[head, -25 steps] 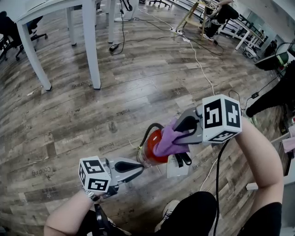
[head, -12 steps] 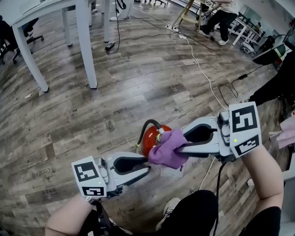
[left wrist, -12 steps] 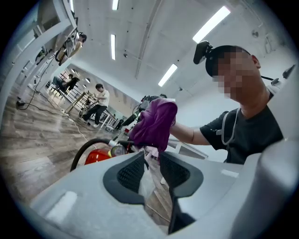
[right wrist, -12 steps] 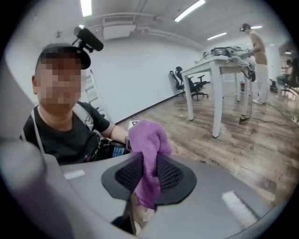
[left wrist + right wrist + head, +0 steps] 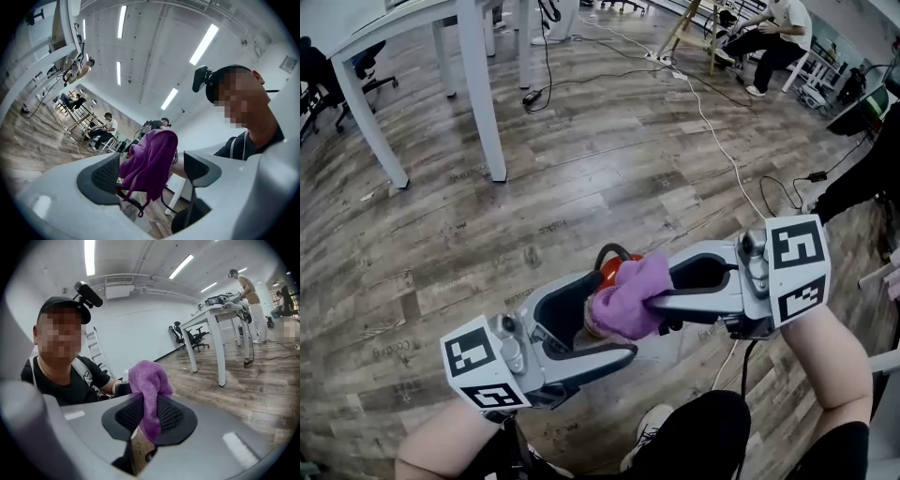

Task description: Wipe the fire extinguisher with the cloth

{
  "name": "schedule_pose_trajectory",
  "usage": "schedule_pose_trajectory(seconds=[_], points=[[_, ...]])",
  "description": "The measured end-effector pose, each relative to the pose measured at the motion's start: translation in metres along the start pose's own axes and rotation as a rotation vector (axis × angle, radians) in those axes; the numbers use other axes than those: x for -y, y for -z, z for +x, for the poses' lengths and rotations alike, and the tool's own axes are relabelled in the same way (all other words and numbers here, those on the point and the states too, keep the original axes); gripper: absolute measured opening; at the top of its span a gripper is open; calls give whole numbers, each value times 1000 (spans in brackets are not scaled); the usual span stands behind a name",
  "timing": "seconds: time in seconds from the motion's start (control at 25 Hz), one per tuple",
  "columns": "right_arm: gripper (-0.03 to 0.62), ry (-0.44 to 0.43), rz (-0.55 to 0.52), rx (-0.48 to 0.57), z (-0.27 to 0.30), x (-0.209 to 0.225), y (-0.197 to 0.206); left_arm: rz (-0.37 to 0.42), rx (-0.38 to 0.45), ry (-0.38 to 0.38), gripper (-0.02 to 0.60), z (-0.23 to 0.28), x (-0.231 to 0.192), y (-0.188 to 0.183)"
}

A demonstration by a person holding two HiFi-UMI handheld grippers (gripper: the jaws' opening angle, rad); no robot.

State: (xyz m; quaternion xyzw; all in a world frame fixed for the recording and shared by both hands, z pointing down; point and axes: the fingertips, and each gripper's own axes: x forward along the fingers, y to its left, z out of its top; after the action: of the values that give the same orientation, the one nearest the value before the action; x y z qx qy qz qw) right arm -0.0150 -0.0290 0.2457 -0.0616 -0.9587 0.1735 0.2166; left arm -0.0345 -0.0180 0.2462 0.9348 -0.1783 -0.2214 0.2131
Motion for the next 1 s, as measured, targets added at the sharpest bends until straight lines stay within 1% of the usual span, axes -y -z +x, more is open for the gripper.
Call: schedule_pose_trajectory(seconds=[0.2,0.36,0.4,0.48,0.52,0.56,0.6,0.72,0.76,0.8,0.84,0.92,1.0], points=[[72,-58,-24,19,8,-13,-11,-44,1,19,431,13,-1,-6],[72,-76,-26,17,10,-17,-11,-60,-9,42,419,18,-1,-10],[74,-76,-25,18,11,-18,-10,-67,-15,52,406,19,1,-10],[74,-76,-20,22,12,-18,-8,-80,-26,73,340,19,5,-10],[74,-75,-17,25,13,-17,-8,-82,-31,79,276,18,6,-9],[74,-74,-14,28,13,-17,-8,-84,-35,83,227,18,7,-10],[74,-73,-11,32,12,-17,-8,-86,-37,85,219,17,8,-11],[74,-71,5,47,10,-15,-11,-102,-36,76,168,15,7,-15],[76,-71,10,53,9,-14,-11,-109,-33,66,142,13,4,-17],[93,-68,12,61,9,-13,-12,-115,-29,58,103,9,1,-19],[100,-60,10,69,8,-12,-12,-115,-26,53,101,5,-2,-22],[86,-30,0,83,5,-8,-12,-97,-20,43,98,-4,-6,-27],[84,30,-12,98,-7,1,-11,-66,-18,4,95,-15,-16,-32]])
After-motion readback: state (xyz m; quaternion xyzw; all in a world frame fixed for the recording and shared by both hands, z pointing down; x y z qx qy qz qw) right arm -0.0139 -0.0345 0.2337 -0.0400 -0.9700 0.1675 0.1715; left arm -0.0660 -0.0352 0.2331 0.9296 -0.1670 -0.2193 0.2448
